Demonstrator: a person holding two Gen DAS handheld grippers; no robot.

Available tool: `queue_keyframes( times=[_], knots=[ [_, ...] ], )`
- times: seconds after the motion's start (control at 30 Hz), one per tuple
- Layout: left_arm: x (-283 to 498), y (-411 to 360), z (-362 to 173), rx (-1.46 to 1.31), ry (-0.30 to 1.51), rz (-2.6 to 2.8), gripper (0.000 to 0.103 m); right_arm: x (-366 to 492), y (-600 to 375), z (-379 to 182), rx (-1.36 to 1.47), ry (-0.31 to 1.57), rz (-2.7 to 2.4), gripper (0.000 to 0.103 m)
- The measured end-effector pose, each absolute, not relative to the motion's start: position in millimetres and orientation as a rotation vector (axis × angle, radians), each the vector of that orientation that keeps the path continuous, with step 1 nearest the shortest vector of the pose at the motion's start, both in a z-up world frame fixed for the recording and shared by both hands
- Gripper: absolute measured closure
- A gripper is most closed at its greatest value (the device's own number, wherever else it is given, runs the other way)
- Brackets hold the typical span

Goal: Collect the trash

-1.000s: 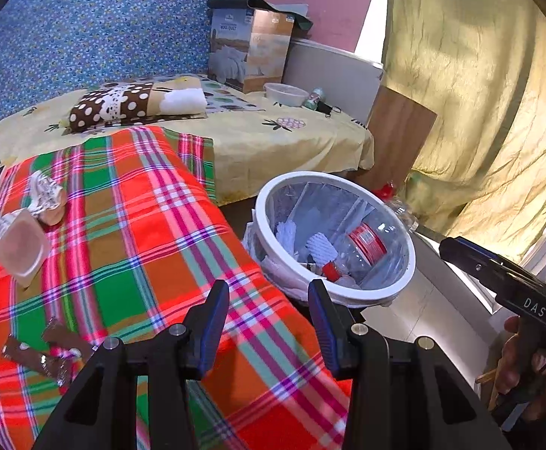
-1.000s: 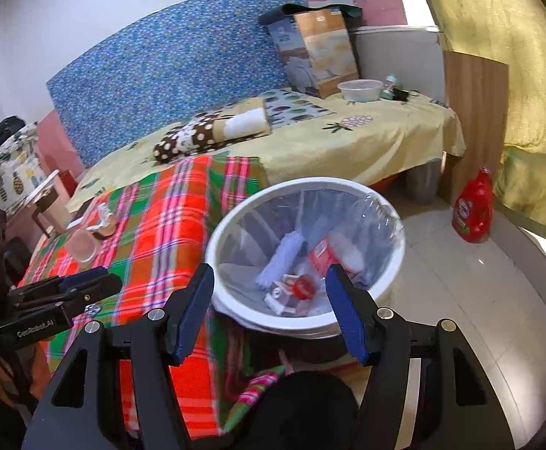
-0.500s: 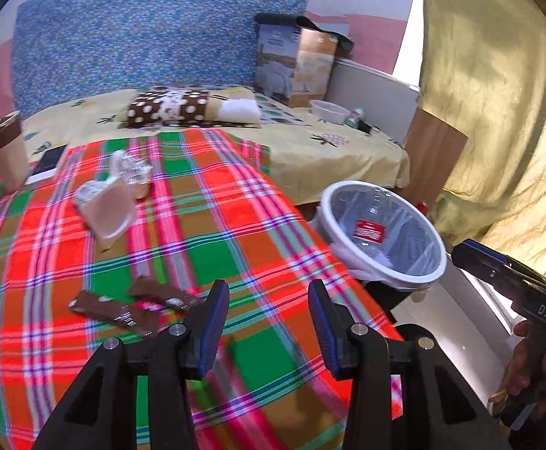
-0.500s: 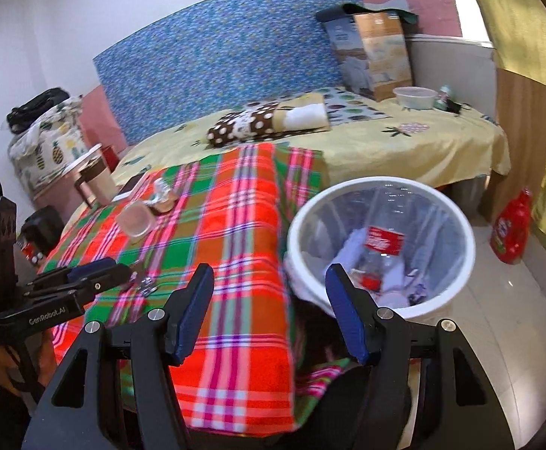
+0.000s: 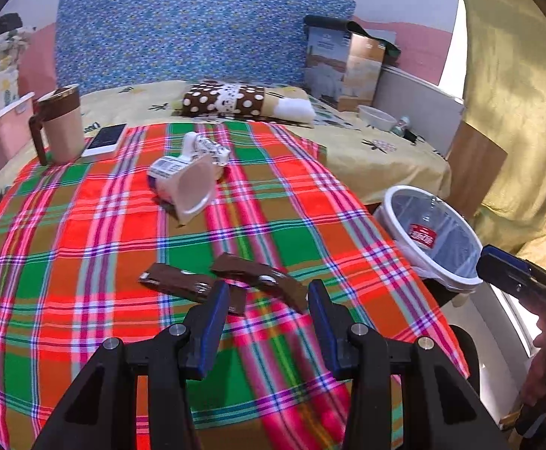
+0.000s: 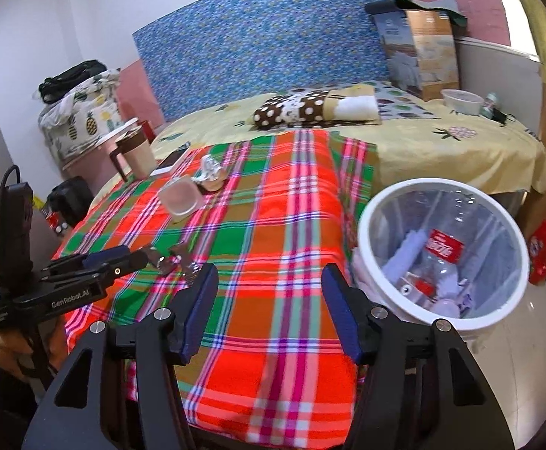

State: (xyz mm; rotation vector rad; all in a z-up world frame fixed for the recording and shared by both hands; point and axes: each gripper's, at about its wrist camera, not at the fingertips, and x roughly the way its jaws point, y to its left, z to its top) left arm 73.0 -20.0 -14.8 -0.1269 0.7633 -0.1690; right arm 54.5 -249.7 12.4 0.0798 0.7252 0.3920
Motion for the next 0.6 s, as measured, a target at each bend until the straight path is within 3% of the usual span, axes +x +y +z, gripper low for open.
queue_keyframes(
  times=[0.33,0.6],
  knots=[
    [74,11,-24,-0.156,0.777,-0.100,0.059,65,-217,2,0.037,0.774,0.481,0.056],
    [80,34,-31,-0.194,0.789,-0.060,0.059,75,-193,-4,-0.002,0.803,0.554,0.057]
  ],
)
